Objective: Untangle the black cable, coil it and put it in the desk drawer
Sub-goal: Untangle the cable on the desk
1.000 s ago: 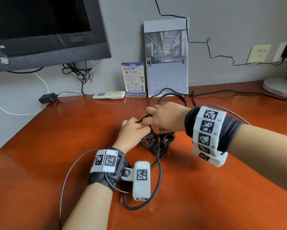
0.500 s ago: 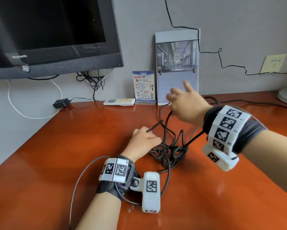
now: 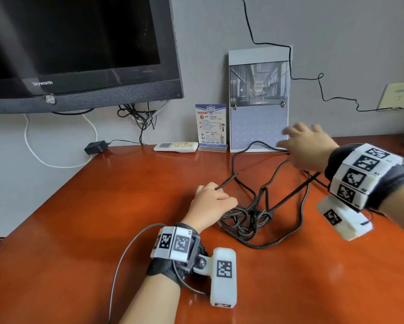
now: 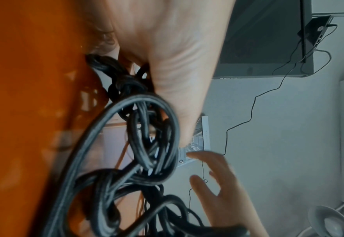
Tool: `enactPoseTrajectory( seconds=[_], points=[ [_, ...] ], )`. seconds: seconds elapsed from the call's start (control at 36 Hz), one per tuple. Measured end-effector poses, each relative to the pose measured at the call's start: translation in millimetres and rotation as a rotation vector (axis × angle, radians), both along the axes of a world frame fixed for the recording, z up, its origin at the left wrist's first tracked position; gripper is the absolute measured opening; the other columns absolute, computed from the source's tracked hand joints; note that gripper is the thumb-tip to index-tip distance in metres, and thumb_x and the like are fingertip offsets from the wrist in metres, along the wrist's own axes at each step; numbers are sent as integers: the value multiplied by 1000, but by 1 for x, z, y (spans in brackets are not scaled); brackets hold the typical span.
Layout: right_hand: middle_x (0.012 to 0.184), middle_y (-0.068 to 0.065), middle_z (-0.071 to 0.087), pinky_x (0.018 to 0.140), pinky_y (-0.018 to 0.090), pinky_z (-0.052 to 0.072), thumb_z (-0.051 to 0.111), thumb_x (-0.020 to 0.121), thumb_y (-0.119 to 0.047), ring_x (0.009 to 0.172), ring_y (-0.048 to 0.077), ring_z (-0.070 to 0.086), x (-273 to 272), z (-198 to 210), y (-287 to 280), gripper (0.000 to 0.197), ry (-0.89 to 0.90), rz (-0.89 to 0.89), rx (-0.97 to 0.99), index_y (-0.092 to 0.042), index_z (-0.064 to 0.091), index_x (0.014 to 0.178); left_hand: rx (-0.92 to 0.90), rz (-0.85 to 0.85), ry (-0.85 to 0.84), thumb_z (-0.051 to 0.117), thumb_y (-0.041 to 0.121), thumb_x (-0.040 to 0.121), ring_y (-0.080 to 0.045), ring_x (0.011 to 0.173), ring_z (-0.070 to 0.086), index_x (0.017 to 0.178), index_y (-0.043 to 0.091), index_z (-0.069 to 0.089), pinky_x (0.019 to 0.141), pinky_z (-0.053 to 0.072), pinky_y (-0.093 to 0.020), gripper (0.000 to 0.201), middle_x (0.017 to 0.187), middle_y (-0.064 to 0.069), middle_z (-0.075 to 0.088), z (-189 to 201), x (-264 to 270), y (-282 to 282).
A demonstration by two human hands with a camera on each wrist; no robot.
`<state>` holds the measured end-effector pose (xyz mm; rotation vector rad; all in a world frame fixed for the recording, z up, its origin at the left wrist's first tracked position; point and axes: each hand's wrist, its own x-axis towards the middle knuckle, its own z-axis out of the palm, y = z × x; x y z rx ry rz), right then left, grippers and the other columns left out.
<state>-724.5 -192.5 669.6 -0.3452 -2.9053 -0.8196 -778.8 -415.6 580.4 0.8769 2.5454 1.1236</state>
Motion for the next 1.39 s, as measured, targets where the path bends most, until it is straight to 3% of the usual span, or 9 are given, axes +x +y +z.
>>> enactPoseTrajectory(
  seconds=[0.17,0.33,0.5,0.58,0.78,0.89,1.08,1.22,1.39],
  points=[
    [136,-6,36,100,32,33,39,93,-13,124,16,31,7,-19,-56,42,-188,538,-26,-29,48,131,6,-1,10,54,31,85,-14,100,35,36,37,53,99,33,-36,49,83,13,41,-1,-1,1],
    [122,-9,54,88,33,46,44,91,-10,114,13,44,3,-36,-61,35,-403,486,-362,-30,66,109,3,-1,23,53,29,87,-15,102,35,36,35,51,98,33,-36,51,83,12,40,-3,-2,2],
    [102,-8,63,82,27,43,55,92,-24,94,14,55,6,-29,-55,18,-443,424,-507,-19,68,102,36,14,20,54,27,86,-18,102,36,39,24,41,93,34,-34,49,81,10,40,-3,-3,1],
    [96,-5,67,73,27,42,58,90,-25,89,19,59,7,-28,-54,14,-327,455,-438,-19,71,92,47,7,10,53,26,86,-19,101,36,44,23,39,90,33,-33,44,81,9,39,-1,-2,1],
    [105,2,65,68,31,43,38,97,-16,99,27,59,6,-33,-59,29,-142,481,-68,-20,62,112,104,6,-48,52,21,89,-20,105,35,51,17,39,82,27,-27,39,85,3,40,1,-1,1],
    [101,4,62,62,32,35,40,95,-7,107,25,49,6,-21,-58,26,-57,399,-68,-15,61,109,120,17,-66,49,21,89,-20,106,36,55,16,40,80,27,-28,36,89,1,43,3,0,0],
    [111,17,62,75,38,48,42,90,3,104,34,60,-1,6,-38,36,112,31,-157,-8,60,119,65,-30,-39,54,20,87,-17,99,35,47,21,40,78,26,-23,43,85,6,40,0,2,0],
    [101,25,63,71,40,44,46,88,7,93,41,62,7,43,26,24,310,-216,-159,4,64,103,31,-43,-14,53,21,87,-15,96,34,44,20,37,72,28,-14,46,85,6,40,-1,1,-1],
    [102,19,65,77,37,47,53,87,-3,90,36,63,13,35,51,24,318,-311,-255,-8,69,104,27,-37,-26,53,21,87,-15,96,34,46,18,36,72,27,-11,44,85,4,40,0,0,-1]
  ],
)
